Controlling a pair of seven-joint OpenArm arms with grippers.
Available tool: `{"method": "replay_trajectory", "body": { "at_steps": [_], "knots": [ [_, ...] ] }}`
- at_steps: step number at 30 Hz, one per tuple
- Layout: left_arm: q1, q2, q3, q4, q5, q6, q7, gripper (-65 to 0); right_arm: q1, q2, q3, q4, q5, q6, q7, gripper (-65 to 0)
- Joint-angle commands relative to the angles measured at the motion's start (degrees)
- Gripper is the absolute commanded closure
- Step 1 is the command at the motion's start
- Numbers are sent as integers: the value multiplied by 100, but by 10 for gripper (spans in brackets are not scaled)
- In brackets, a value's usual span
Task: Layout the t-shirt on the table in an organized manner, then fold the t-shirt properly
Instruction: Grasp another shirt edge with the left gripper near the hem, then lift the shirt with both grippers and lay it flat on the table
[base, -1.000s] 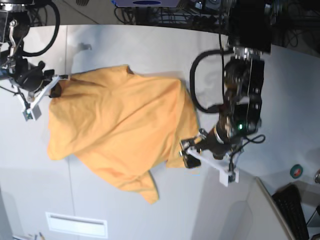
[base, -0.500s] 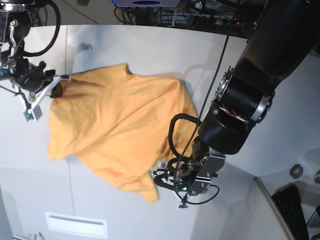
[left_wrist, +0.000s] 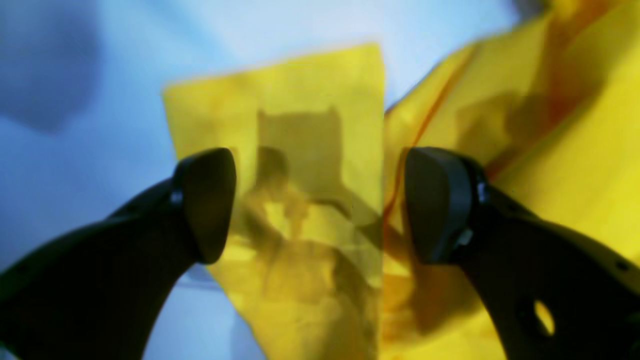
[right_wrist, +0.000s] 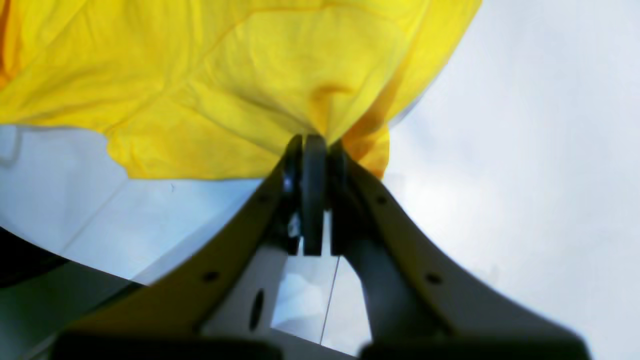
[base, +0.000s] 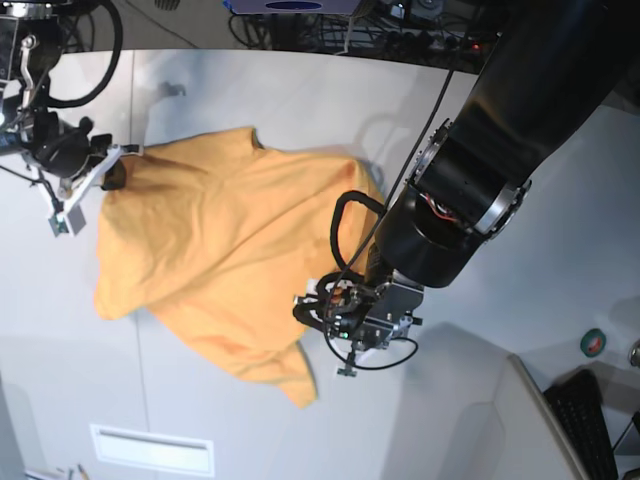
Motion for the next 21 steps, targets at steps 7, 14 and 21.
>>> {"method": "replay_trajectory", "body": {
  "at_steps": [7, 14, 21],
  "knots": [
    [-236, 31, 15, 55, 29, 41, -86, -490, 41, 84, 43, 87, 57, 35, 81, 0],
    [-236, 22, -12, 47, 29, 41, -68, -245, 41, 84, 43, 87, 57, 35, 81, 0],
    [-236, 22, -29, 73, 12, 50, -59, -107, 32, 84, 43, 87, 57, 35, 81, 0]
  ]
}}
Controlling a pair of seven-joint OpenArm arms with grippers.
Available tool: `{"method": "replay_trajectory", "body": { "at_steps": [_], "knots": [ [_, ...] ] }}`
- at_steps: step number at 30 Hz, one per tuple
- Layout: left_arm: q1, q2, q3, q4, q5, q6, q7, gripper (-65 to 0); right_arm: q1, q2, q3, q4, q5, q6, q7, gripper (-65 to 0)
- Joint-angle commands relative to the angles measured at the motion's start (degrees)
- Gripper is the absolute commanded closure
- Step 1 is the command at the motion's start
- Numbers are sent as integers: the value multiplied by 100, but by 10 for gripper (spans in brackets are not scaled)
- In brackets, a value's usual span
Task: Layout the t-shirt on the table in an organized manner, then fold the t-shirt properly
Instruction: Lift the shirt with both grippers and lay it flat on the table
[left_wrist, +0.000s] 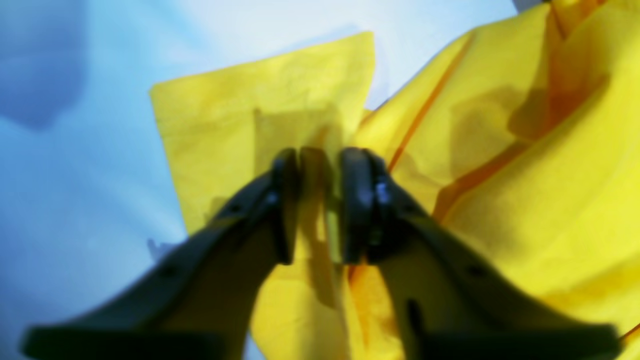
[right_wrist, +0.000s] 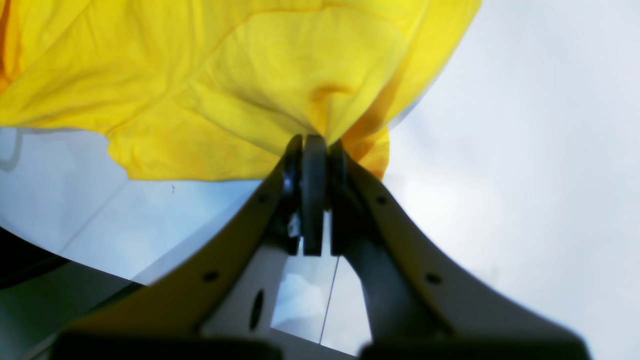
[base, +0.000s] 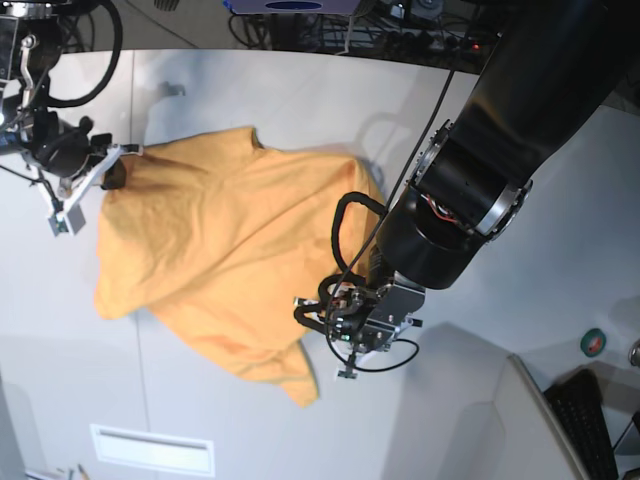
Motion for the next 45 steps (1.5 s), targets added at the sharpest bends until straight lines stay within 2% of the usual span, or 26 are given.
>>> {"method": "replay_trajectory", "body": {
  "at_steps": [1, 2, 5, 8, 10, 13, 16, 19, 22, 25, 30, 34, 37, 40, 45],
  "knots": [
    [-208, 42, -14, 75, 27, 47, -55, -64, 34, 82, 43, 87, 59, 35, 83, 0],
    [-208, 33, -14, 66, 18, 47, -64, -3, 34, 91, 43, 87, 59, 35, 83, 0],
    [-208, -117, -181, 84, 1, 47, -55, 0, 34, 91, 43, 87, 59, 35, 83, 0],
    [-102, -336, -972, 119, 1, 21, -37, 0, 34, 91, 43, 87, 59, 35, 83, 0],
    [170, -609, -1667, 471, 1, 12, 7, 0, 34, 91, 52, 87, 59, 35, 83, 0],
    [1102, -1092, -2625, 1842, 1, 3, 297, 0, -45, 91, 52, 87, 59, 35, 83, 0],
    [2351, -1356, -3487, 3732, 1, 3, 376, 0, -80, 91, 52, 87, 59, 35, 91, 0],
    [3458, -1365, -4155, 5315, 1, -14, 376, 0, -89, 91, 52, 87, 59, 35, 91, 0],
    [4460, -1312, -4761, 6510, 1, -366, 358, 0, -203, 73, 35, 140, 68, 35, 83, 0],
    [5243, -1154, -5324, 7099, 1, -858, 332, 0, -379, 56, 26, 219, 86, 35, 83, 0],
    [5920, -530, -6687, 7266, 1, -1113, 332, 0, -590, 47, 26, 175, 86, 35, 127, 0],
    [5990, -196, -7091, 7266, 1, -1869, 341, 0, -696, 47, 35, 281, 94, 35, 100, 0],
    [5920, -99, -7091, 7319, 1, -1896, 367, 0, -704, 38, 26, 500, 94, 35, 83, 0],
    [5691, -117, -6792, 7565, 1, -1896, 376, 0, -652, 38, 52, 852, 94, 35, -93, 0],
    [5085, -143, -6124, 8022, 53, -1878, 376, 0, 122, 56, 228, 1292, 94, 8, -884, 0]
  ]
}}
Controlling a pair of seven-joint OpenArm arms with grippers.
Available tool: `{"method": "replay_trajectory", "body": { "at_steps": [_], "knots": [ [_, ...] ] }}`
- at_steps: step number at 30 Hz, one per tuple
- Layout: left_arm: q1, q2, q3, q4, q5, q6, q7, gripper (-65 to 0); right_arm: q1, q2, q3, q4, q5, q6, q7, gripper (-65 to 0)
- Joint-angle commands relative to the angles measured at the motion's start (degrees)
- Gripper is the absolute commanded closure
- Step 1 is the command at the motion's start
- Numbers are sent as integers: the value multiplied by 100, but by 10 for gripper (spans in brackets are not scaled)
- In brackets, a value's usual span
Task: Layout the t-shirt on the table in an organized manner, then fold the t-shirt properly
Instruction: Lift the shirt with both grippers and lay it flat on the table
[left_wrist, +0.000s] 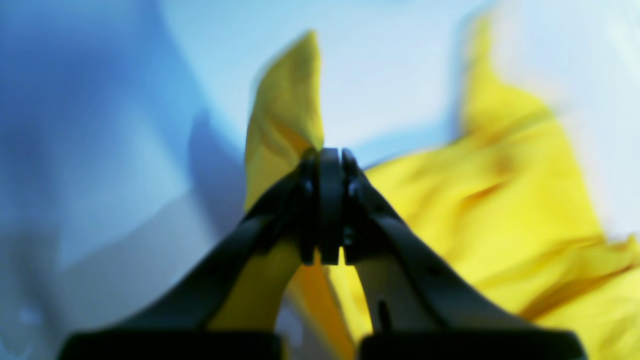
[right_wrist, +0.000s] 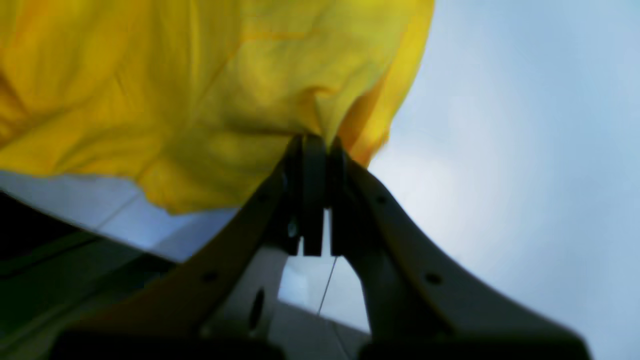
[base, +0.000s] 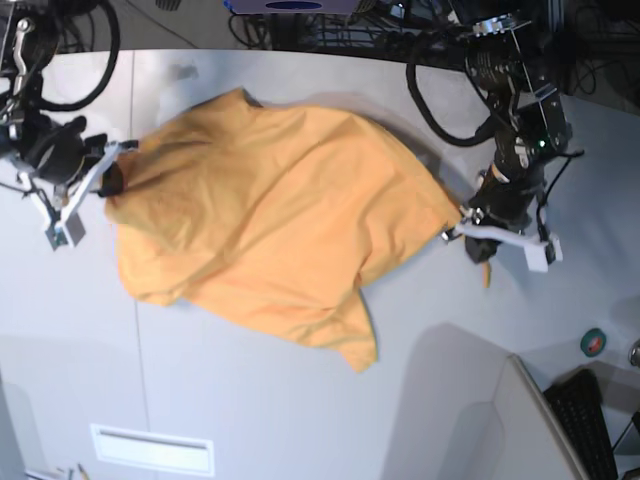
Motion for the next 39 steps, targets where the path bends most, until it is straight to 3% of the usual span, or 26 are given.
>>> {"method": "replay_trajectory", "body": {
  "at_steps": [1, 3, 6, 9, 15, 24, 27, 30, 39],
  "knots": [
    [-217, -62, 121, 90, -19, -20, -72, 0, 329, 93, 185, 105, -22, 12, -9, 0],
    [-639, -212, 385, -33, -10, -11, -72, 0, 892, 93, 378, 43, -30, 12, -316, 0],
    [-1386, -335, 719, -516, 166, 428, -90, 0, 1885, 163, 563, -352, -39, 12, -677, 0],
    [-2142, -370, 1062, -1114, 394, 639, -116, 0, 2720, 383, 633, -1065, -39, 12, -730, 0],
    [-3856, -335, 1238, -2178, 535, 639, -116, 0, 4250, 831, 651, -2269, -39, 12, -694, 0],
    [-5659, -352, 1238, -2257, 465, 613, -99, 0, 5850, 1464, 660, -2225, -4, 65, -703, 0],
    [-5456, -361, 1238, -1527, 465, 613, -72, 0, 5815, 1570, 668, -1627, -13, 347, -756, 0],
    [-4577, -379, 1370, -674, 465, 613, -72, 0, 5015, 1517, 1020, -924, -4, 443, -888, 0],
    [-1061, -801, 1528, 829, 465, 613, -116, 0, 1630, 14, 1943, 210, -4, 452, -659, 0]
  ]
}}
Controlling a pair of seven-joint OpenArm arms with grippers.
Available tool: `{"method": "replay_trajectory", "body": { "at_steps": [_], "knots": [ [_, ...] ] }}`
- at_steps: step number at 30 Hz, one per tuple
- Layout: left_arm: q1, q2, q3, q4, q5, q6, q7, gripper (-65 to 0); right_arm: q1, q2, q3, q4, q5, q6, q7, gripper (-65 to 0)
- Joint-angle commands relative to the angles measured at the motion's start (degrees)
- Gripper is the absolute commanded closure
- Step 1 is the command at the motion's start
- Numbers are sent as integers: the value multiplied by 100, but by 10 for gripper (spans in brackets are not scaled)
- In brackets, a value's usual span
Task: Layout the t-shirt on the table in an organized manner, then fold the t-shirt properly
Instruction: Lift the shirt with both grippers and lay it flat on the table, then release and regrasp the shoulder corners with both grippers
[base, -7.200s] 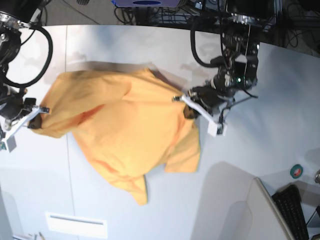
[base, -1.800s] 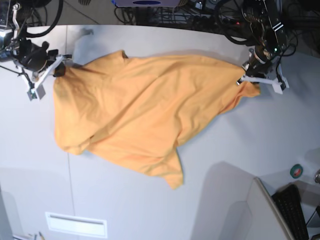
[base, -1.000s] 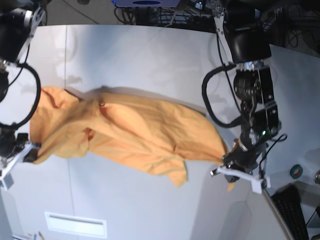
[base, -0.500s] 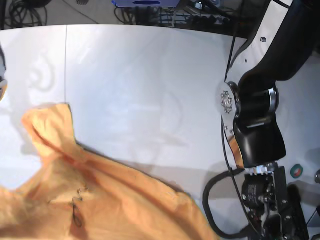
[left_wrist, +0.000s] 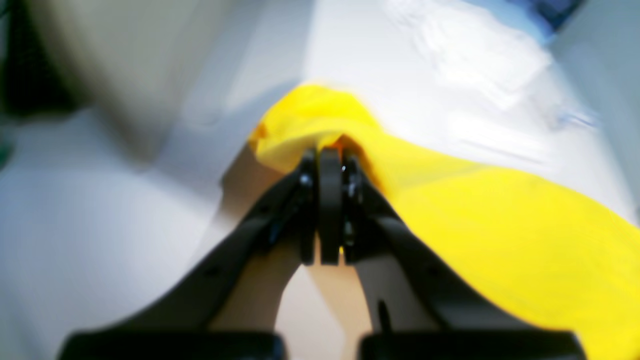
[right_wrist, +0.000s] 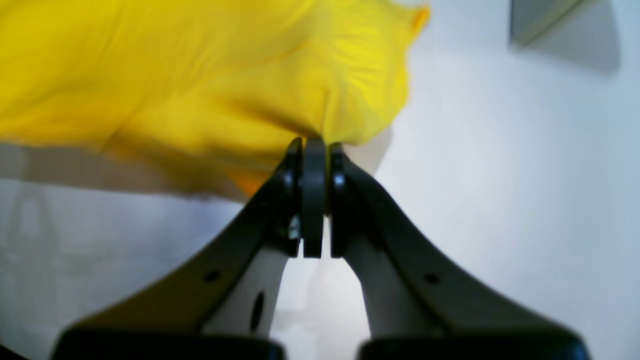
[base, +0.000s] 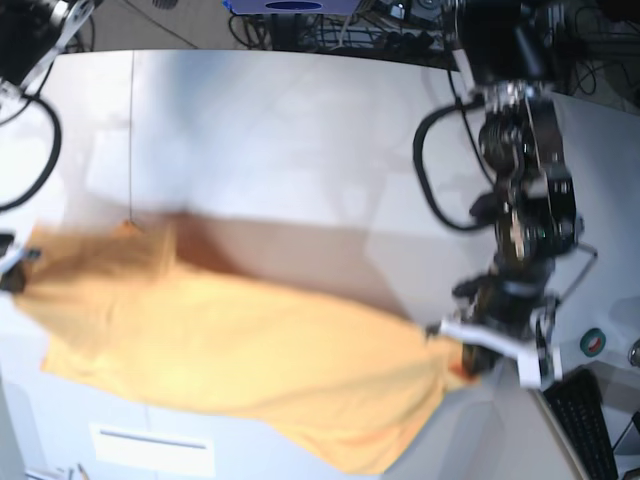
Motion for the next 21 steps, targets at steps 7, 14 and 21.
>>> {"method": "replay_trajectory", "body": {
  "at_steps": [7, 14, 21],
  "knots": [
    [1428, -60, 15, -158, -25, -47, -86, 0, -1460, -310, 66, -358, 66, 28, 770, 0],
    [1683, 80, -371, -941, -34, -56, -94, 0, -1513, -90, 66, -2090, 40, 28, 1359, 0],
    [1894, 133, -644, -1099, -34, -65, -94, 0, -1522, -2, 66, -2451, 40, 28, 1420, 0]
  ]
}}
